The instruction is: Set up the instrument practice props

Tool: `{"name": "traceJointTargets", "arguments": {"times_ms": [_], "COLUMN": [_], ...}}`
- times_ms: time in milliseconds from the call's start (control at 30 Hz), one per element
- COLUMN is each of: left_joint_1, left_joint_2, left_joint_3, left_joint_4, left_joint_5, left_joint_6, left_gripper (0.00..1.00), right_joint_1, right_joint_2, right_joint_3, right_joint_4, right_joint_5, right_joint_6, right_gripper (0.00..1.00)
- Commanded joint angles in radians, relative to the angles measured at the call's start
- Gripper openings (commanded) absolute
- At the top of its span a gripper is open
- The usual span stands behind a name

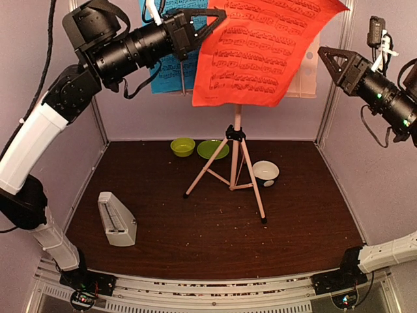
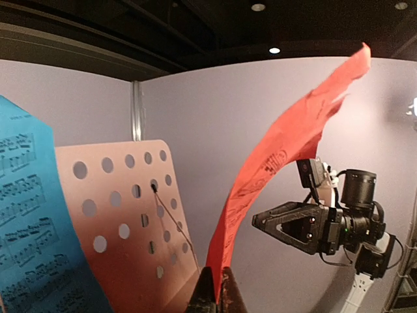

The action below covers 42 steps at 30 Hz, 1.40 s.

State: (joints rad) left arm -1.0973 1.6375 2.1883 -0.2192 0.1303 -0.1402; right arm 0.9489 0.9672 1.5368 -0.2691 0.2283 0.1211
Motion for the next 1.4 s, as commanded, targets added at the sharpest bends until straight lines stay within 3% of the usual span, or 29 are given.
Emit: {"name": "traceJointTargets", "arguments": {"times_ms": [0,167,300,600,800,933,1033,1167,1367], "left_joint_1": [0.037,0.067,0.082,0.096,0.096,0.096,0.096,0.096,0.096], "left_joint_2": [0.061,0.214,0.222,0.222,0.219,0.219,0.219,0.238,0.244], "left_joint_3": [0.109,0.365,0.350,0.322,0.291,0.285,0.279,0.314,0.296], "left_joint_4": [0.118,0.053,0.100,0.139,0.152,0.184,0.214,0.188,0.213], "left_joint_5": [-0.227,-0.333,-0.378,-0.369,-0.400,-0.424,-0.432,-0.462,-0.461], "left_joint_6": [-0.005,-0.050,-0.071,-0.050,-0.040,-0.027,-0.021,-0.028,-0.059], "left_gripper": [0.00,0.00,0.00,0.00,0.00,0.00,0.00,0.00,0.00], "right_joint_1": [-0.083,-0.166,-0.240,-0.300,-0.300,-0.300,-0.300,-0.300,-0.301], "right_joint_2": [0.109,0.285,0.397,0.507,0.527,0.523,0.508,0.469,0.427], "right_joint_3": [0.205,0.458,0.591,0.655,0.655,0.648,0.620,0.549,0.451], "right_joint_4": [-0.096,-0.282,-0.371,-0.347,-0.350,-0.345,-0.330,-0.263,-0.185], "right_joint_5": [0.131,0.122,0.036,-0.156,-0.147,-0.126,-0.117,-0.135,-0.175], "right_joint_6": [0.001,0.059,0.148,0.258,0.284,0.284,0.280,0.258,0.217], "right_gripper": [0.37,0.39,0.40,0.42,0.40,0.30,0.15,0.02,0.00]}}
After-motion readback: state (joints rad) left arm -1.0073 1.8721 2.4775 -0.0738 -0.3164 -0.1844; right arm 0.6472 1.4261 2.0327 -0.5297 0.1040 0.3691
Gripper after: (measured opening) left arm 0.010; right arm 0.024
